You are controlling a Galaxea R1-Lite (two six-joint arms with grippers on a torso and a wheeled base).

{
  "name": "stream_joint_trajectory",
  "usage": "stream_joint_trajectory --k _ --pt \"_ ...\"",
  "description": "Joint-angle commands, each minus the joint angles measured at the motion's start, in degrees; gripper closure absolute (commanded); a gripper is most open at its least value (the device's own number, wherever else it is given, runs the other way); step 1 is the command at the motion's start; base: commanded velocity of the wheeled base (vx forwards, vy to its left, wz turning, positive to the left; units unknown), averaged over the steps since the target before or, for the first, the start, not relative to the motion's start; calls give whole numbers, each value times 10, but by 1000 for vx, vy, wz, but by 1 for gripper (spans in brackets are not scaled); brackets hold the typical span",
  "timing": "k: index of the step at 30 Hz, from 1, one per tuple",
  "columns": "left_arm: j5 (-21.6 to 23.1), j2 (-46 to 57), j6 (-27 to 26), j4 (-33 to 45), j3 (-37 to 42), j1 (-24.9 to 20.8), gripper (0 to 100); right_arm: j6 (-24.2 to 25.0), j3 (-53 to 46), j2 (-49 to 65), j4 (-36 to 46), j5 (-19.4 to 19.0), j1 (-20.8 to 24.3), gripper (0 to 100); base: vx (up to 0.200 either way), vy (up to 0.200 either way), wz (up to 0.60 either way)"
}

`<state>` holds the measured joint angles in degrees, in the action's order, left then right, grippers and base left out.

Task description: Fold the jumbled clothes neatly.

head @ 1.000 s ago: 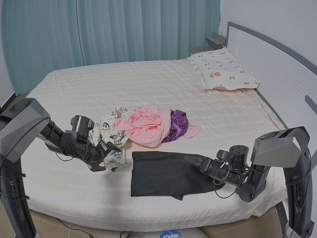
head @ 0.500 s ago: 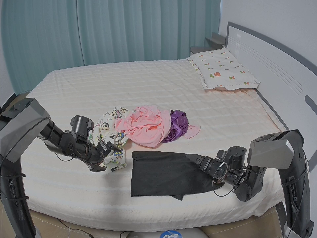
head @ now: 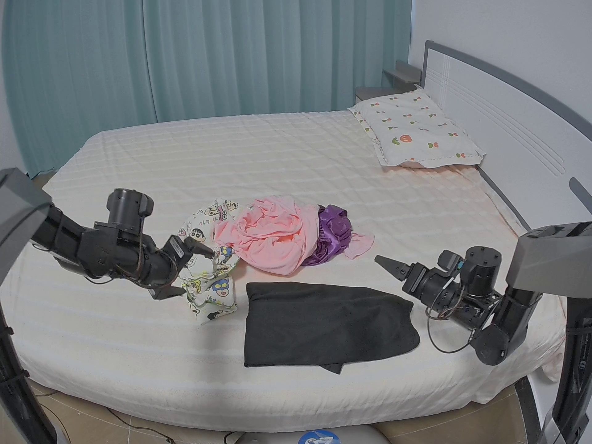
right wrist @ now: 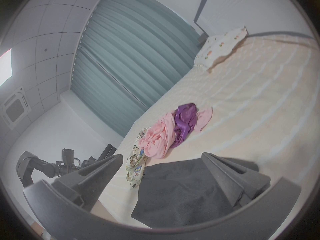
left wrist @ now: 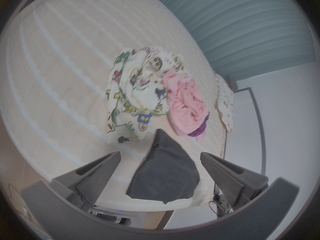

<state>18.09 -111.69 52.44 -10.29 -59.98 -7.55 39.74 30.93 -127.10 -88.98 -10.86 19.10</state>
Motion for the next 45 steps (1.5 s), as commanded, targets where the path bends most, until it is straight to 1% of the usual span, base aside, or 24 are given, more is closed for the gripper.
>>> stream_joint_trajectory --k 1,3,4,5,7,10,13,14,15,16,17,21,23,24,25,28,29,30,32,35,39,42,44,45 --pt "-48 157 -26 4 7 8 0 -38 -63 137 0 2 -41 0 0 0 0" --pt "-87 203 -42 6 12 8 0 -59 -80 182 17 3 -52 0 0 0 0" --pt "-87 203 -42 6 12 8 0 -59 -80 182 17 3 -52 0 0 0 0" --pt "-109 237 -48 6 21 8 0 -77 -93 223 41 3 -58 0 0 0 0" --pt "-122 265 -58 8 29 8 0 -86 -103 263 63 3 -61 0 0 0 0" --pt "-161 331 -96 24 54 9 0 -96 -115 367 131 4 -63 0 0 0 0" --pt "-216 391 -128 26 78 9 0 -104 -119 464 224 4 -71 0 0 0 0" --pt "-216 391 -128 26 78 9 0 -104 -119 464 224 4 -71 0 0 0 0" --pt "-245 428 -144 26 88 9 0 -105 -128 519 278 3 -71 0 0 0 0" --pt "-247 430 -145 26 88 9 0 -105 -129 527 286 3 -71 0 0 0 0" --pt "-262 463 -159 29 99 9 0 -106 -135 578 328 3 -71 0 0 0 0" --pt "-307 529 -212 43 124 9 0 -131 -141 679 418 4 -75 0 0 0 0" --pt "-315 539 -220 44 129 9 0 -135 -143 693 434 4 -77 0 0 0 0" --pt "-345 576 -254 44 146 8 0 -154 -146 750 500 4 -85 0 0 0 0" --pt "-356 595 -269 44 154 8 0 -162 -145 779 534 4 -87 0 0 0 0" --pt "-372 641 -292 46 187 8 0 -180 -140 852 616 4 -94 0 0 0 0" --pt "-372 641 -292 46 187 8 0 -180 -140 852 616 4 -94 0 0 0 0" --pt "-383 675 -296 46 223 8 0 -196 -139 892 654 4 -102 0 0 0 0" --pt "-392 705 -297 50 248 8 0 -216 -141 920 684 4 -115 0 0 0 0" --pt "-394 749 -297 101 263 9 0 -248 -141 950 734 4 -149 0 0 0 0" --pt "-398 812 -307 176 263 12 0 -259 -141 964 786 4 -184 0 0 0 0" --pt "-402 834 -317 189 268 24 0 -280 -150 991 792 3 -180 0 0 0 0" --pt "-403 860 -326 191 285 59 0 -340 -172 1035 808 1 -154 0 0 0 0" --pt "-403 869 -337 190 290 74 0 -357 -177 1055 820 1 -141 0 0 0 0"
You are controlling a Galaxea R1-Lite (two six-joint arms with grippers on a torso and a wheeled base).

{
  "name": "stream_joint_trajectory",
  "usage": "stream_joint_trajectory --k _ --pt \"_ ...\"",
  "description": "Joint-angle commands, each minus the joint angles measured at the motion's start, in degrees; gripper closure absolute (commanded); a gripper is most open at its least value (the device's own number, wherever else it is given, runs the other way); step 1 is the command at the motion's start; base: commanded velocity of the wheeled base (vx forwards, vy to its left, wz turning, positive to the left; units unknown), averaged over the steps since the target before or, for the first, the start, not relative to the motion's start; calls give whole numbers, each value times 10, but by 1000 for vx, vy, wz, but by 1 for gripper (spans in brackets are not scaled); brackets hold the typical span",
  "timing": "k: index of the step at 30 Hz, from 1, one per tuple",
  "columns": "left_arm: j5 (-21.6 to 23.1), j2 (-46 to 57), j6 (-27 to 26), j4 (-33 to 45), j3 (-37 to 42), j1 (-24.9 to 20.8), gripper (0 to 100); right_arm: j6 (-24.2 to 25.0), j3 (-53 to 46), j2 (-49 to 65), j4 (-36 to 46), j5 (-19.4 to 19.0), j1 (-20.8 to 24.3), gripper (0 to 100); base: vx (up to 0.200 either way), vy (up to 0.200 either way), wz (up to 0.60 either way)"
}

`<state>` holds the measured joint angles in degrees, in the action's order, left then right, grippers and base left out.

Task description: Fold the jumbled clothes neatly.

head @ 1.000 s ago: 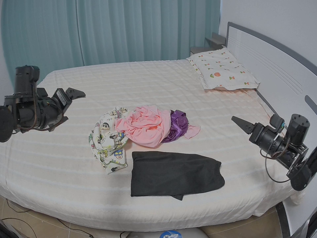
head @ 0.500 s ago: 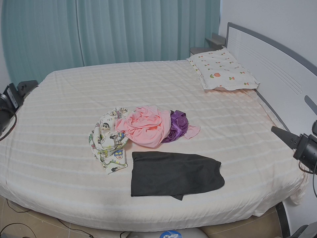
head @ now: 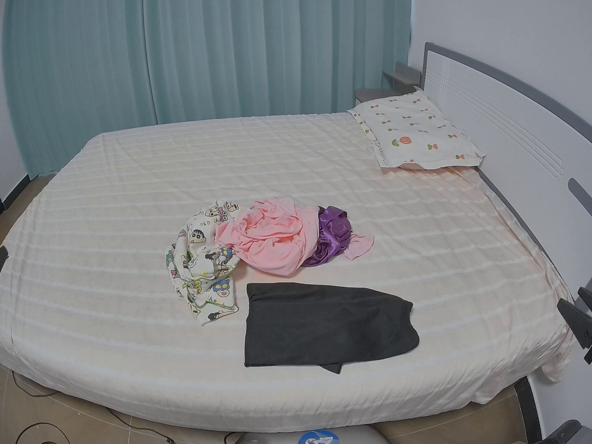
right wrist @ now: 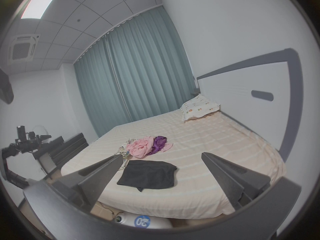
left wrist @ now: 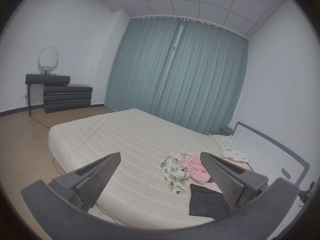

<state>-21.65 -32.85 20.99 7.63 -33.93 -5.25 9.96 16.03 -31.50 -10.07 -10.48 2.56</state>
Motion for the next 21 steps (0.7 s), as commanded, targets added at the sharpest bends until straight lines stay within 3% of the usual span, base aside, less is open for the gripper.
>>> stream_joint_trajectory --k 1,5,10,17,19,21 --pt "-6 85 -31 10 33 60 0 -65 -28 109 41 -2 34 0 0 0 0" --pt "-1 135 -96 -11 63 95 0 -74 -8 168 147 -1 81 0 0 0 0" --pt "9 159 -144 -72 132 89 0 -90 -6 215 211 2 56 0 0 0 0" --pt "85 219 -243 -156 288 75 0 -129 -73 315 218 6 -25 0 0 0 0" --pt "96 245 -257 -155 313 75 0 -151 -113 315 196 23 -26 0 0 0 0" --pt "122 324 -284 -116 339 60 0 -141 -141 314 111 72 -25 0 0 0 0"
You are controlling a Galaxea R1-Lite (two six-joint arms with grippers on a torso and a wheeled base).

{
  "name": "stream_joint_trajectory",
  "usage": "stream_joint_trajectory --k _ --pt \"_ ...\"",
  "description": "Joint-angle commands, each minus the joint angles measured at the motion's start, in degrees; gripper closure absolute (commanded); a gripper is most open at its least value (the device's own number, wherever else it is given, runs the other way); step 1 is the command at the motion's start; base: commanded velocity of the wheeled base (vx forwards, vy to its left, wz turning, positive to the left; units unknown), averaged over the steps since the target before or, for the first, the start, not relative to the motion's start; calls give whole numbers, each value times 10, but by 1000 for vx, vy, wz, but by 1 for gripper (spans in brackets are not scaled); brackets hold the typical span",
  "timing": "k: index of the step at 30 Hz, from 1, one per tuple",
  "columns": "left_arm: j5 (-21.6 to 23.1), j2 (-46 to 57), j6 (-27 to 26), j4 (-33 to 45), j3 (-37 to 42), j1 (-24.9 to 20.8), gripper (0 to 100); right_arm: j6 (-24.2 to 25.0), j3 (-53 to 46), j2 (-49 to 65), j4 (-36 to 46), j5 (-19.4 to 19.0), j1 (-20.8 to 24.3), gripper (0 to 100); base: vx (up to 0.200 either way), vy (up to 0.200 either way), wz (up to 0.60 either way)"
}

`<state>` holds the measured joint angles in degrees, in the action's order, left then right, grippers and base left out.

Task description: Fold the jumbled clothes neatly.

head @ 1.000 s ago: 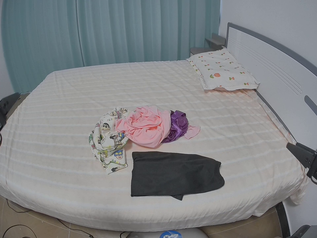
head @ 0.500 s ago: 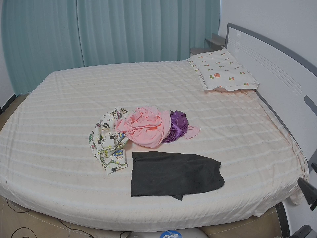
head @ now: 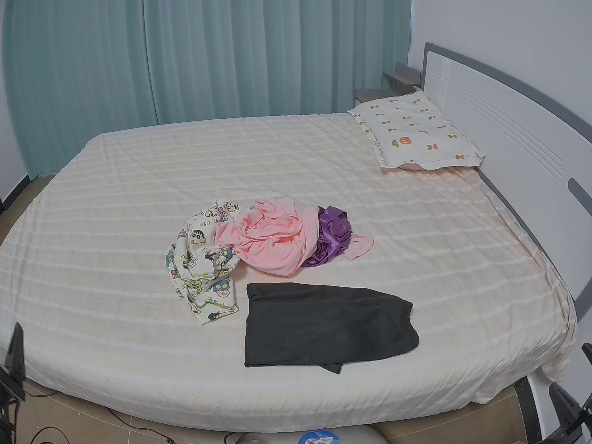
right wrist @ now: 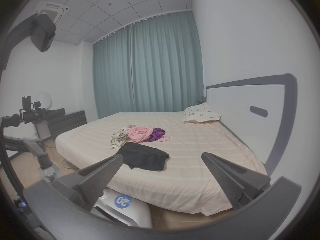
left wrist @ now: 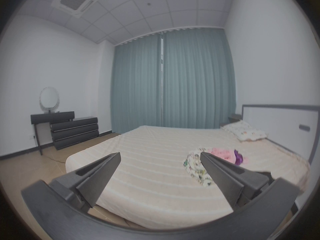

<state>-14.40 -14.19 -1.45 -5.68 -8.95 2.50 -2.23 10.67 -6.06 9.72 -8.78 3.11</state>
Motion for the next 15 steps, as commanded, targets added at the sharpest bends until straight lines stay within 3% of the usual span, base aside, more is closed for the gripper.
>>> stream_joint_trajectory --k 1,2,4,7,14,15 --pt "54 142 -56 40 86 -26 0 -8 -107 59 -104 68 -30 0 0 0 0" --pt "54 142 -56 40 86 -26 0 -8 -107 59 -104 68 -30 0 0 0 0" --pt "54 142 -6 23 88 -24 0 -2 -107 59 -102 73 -32 0 0 0 0" --pt "50 142 12 22 88 -24 0 7 -107 60 -102 75 -32 0 0 0 0" --pt "55 142 -52 15 89 -24 0 19 -107 60 -101 79 -31 0 0 0 0" --pt "102 142 -51 20 88 -24 0 19 -107 60 -101 79 -31 0 0 0 0"
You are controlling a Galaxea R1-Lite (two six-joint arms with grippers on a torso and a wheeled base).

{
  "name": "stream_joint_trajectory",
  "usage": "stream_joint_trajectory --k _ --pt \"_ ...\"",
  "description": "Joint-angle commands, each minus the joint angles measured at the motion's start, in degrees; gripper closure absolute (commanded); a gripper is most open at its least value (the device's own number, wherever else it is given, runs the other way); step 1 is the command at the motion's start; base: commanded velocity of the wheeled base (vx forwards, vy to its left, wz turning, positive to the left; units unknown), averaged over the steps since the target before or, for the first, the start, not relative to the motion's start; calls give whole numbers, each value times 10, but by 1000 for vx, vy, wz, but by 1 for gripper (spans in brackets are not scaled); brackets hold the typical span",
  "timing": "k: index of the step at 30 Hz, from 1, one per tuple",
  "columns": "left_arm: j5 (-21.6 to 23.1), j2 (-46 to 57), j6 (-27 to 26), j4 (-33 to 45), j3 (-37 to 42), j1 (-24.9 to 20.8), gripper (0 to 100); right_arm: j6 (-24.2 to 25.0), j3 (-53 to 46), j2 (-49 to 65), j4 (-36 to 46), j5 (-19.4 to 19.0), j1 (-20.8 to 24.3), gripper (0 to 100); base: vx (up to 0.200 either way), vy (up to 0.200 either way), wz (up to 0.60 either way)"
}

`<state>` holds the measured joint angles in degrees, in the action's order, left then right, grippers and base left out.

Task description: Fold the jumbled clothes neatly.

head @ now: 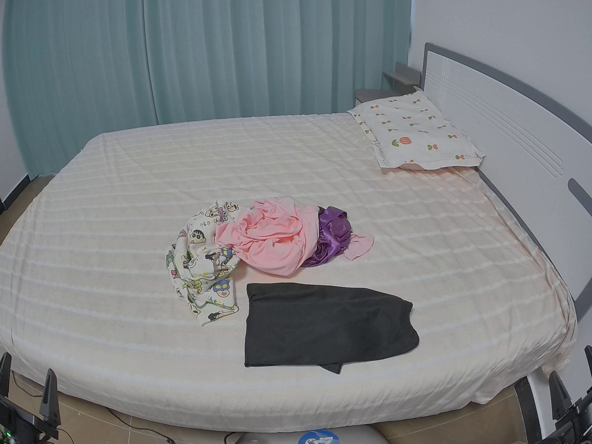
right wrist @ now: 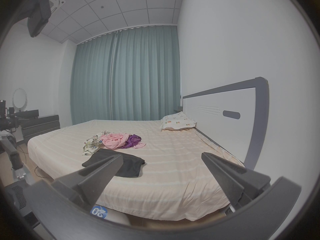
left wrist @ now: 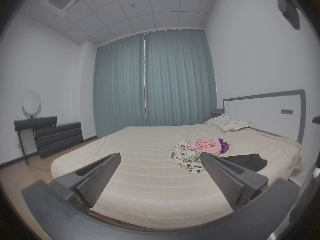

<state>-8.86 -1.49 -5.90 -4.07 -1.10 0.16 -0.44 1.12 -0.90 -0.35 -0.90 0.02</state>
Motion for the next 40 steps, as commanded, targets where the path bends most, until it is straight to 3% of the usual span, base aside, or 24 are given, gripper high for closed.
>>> stream_joint_trajectory --k 1,2,3,5,8,12,13,14,40 --pt "61 15 -3 5 9 -1 0 1 -11 8 0 0 0 0 0 0 0" --pt "133 15 12 7 9 -1 0 0 -11 8 0 0 0 0 0 0 0" --pt "169 15 25 8 9 -1 0 0 -11 8 0 0 0 0 0 0 0" --pt "199 15 49 8 9 -1 0 0 -11 8 0 0 0 0 0 0 0" --pt "196 15 57 8 9 -1 0 1 -11 8 -1 0 1 0 0 0 0" --pt "137 15 66 8 9 -1 0 1 -11 8 -1 0 1 0 0 0 0" --pt "74 15 65 28 10 0 0 1 -11 8 -1 0 1 0 0 0 0" --pt "61 15 69 43 9 -1 0 1 -11 8 -1 0 1 0 0 0 0" --pt "75 15 59 42 9 0 0 11 -11 8 -2 1 1 0 0 0 0"
